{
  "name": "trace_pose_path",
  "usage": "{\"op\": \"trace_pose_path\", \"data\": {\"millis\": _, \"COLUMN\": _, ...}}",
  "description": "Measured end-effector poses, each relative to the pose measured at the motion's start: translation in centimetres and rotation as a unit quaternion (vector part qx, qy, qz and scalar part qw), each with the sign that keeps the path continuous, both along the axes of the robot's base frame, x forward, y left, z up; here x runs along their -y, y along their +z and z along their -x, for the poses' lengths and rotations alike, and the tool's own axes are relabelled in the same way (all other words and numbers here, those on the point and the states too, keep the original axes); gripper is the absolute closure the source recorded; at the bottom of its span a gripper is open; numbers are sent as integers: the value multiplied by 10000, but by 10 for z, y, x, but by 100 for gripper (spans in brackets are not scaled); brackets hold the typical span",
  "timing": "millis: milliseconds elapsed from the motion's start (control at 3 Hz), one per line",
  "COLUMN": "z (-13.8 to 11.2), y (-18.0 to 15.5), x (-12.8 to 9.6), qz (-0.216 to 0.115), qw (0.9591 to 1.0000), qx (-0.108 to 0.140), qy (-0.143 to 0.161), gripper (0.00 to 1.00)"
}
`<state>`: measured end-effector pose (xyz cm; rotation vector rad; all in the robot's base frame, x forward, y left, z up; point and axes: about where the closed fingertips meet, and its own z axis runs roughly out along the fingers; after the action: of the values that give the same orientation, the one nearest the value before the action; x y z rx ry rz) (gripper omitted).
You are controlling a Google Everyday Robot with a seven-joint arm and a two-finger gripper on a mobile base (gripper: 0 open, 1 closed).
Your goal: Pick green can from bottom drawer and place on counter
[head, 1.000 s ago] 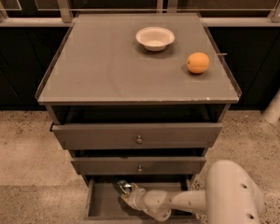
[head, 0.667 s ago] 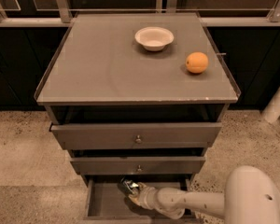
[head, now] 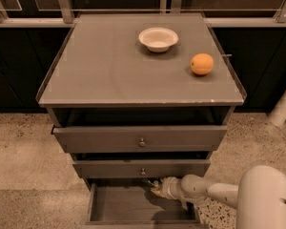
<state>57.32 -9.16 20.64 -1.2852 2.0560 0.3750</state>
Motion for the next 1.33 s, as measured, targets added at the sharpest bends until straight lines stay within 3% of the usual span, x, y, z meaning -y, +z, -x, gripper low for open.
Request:
{"op": "trace_pose_path", "data": {"millis": 333, "z": 0, "y": 0, "x": 0, "qz": 0, "qw": 10000, "qx": 0, "qy": 0, "gripper": 100}}
{"op": "trace_pose_path", "data": {"millis": 667, "z": 9, "y": -14, "x": -11, "qz": -240, "qw": 9993, "qx": -298, "qy": -11, "gripper": 100}}
{"op": "trace_pose_path", "data": {"millis": 1333, "z": 55, "y": -18, "x": -12, "qz": -552, "qw": 9946, "qx": -664, "qy": -585, "gripper": 100}}
